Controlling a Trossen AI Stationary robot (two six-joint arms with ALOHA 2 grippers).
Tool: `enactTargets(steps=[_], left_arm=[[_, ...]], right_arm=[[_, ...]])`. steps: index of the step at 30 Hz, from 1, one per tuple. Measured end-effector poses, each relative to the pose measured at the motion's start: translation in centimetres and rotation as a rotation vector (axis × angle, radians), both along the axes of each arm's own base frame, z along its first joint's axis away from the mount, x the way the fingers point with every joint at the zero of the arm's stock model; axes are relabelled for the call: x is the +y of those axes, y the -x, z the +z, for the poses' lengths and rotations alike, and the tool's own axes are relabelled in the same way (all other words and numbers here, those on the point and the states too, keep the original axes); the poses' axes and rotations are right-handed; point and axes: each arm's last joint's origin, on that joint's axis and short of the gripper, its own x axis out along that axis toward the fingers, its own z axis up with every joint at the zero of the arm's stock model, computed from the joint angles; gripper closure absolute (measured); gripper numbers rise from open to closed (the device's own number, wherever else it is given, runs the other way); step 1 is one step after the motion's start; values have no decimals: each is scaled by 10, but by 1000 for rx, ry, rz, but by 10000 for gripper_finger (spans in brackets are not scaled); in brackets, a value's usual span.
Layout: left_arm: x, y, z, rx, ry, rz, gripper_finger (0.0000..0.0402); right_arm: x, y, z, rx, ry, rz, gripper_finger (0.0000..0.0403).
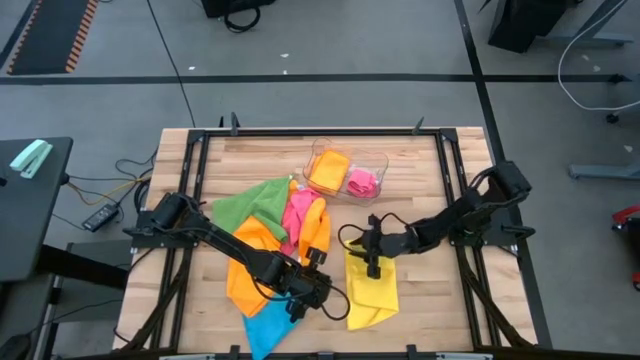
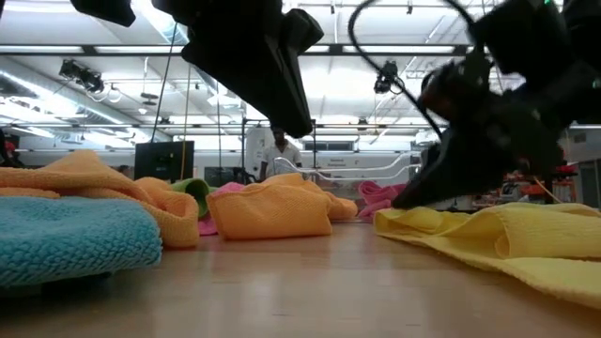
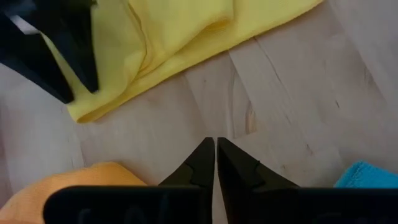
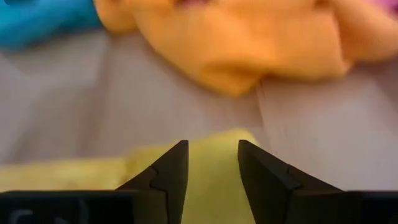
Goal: Fold microfiber towels
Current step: Fold the yellow microfiber cloth
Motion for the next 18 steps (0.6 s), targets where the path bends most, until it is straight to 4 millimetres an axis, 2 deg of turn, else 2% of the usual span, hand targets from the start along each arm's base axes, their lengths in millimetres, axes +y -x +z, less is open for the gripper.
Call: enactTargets(steps=[3, 6, 10, 14, 18], left_arm=[[0, 0, 0, -1, 0, 0, 375], [0, 0, 0, 3, -1, 0, 381], [0, 0, 0, 4, -2, 0, 387], [0, 0, 0, 5, -2, 0, 385], [0, 1, 0, 5, -2, 1, 378]], right_arm=[[-3, -1, -16, 45, -19, -37, 255], [-3, -2, -21, 54, -41, -62, 257], [1, 2, -12, 48, -34, -50, 260], [5, 3, 9, -31, -31, -46, 264], [9, 12, 21, -43, -24, -38, 267]])
